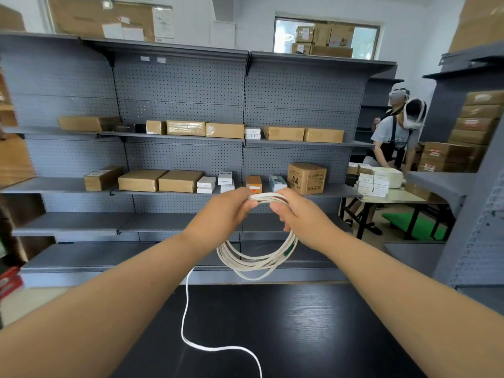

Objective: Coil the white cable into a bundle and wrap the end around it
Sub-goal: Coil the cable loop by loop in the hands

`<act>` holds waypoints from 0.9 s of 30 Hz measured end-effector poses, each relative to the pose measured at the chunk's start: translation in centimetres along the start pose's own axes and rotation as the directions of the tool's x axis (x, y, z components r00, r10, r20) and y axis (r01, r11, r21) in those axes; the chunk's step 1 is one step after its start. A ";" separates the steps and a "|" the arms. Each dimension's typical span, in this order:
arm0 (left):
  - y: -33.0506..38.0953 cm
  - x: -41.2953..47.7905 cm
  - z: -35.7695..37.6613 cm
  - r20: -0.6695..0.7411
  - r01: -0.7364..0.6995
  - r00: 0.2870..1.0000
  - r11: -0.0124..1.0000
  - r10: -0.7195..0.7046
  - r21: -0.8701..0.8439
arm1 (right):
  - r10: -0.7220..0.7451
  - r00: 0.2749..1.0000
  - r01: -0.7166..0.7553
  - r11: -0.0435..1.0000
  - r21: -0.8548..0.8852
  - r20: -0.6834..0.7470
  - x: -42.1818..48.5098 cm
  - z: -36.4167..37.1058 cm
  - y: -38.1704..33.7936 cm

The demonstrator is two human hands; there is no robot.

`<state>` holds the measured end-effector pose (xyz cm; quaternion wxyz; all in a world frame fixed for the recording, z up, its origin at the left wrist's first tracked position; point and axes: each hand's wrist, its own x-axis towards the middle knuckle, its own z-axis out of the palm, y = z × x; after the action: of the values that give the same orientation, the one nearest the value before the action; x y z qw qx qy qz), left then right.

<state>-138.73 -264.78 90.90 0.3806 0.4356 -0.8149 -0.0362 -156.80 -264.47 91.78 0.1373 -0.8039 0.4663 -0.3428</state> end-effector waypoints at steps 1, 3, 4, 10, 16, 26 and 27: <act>0.1 0.0 0.0 0.009 0.026 1.000 0.999 -0.026 -0.044 | -0.002 1.000 0.002 1.000 -0.019 -0.012 0.0 0.0 0.0; 0.2 -0.2 0.2 0.033 0.107 0.994 0.967 -0.102 -0.230 | -0.012 0.999 0.011 1.000 -0.020 -0.042 0.1 0.0 0.1; 0.2 -0.3 0.3 0.052 0.156 0.988 0.929 -0.147 -0.336 | -0.014 0.998 0.014 1.000 -0.007 -0.062 0.1 0.0 0.1; -0.2 -1.2 0.6 0.179 0.351 0.932 0.666 -0.314 -0.659 | 0.067 0.975 -0.032 0.986 0.166 -0.212 -0.1 -0.3 0.6; 0.0 -1.1 1.0 0.054 0.250 0.961 0.774 -0.270 -0.581 | 0.132 0.960 -0.053 0.952 0.303 -0.245 -0.1 0.4 0.9; 0.5 -1.1 0.4 -0.038 0.245 0.951 0.824 -0.307 -0.511 | 0.189 0.928 -0.051 0.918 0.394 -0.320 -0.3 1.1 0.4; 0.5 -1.1 0.3 -0.025 0.248 0.952 0.820 -0.304 -0.516 | 0.189 0.927 -0.052 0.919 0.390 -0.323 -0.3 1.0 0.4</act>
<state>-138.85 -263.73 90.22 0.5149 0.4348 -0.6834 -0.2805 -156.49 -264.50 90.72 0.2230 -0.6569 0.4586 -0.5553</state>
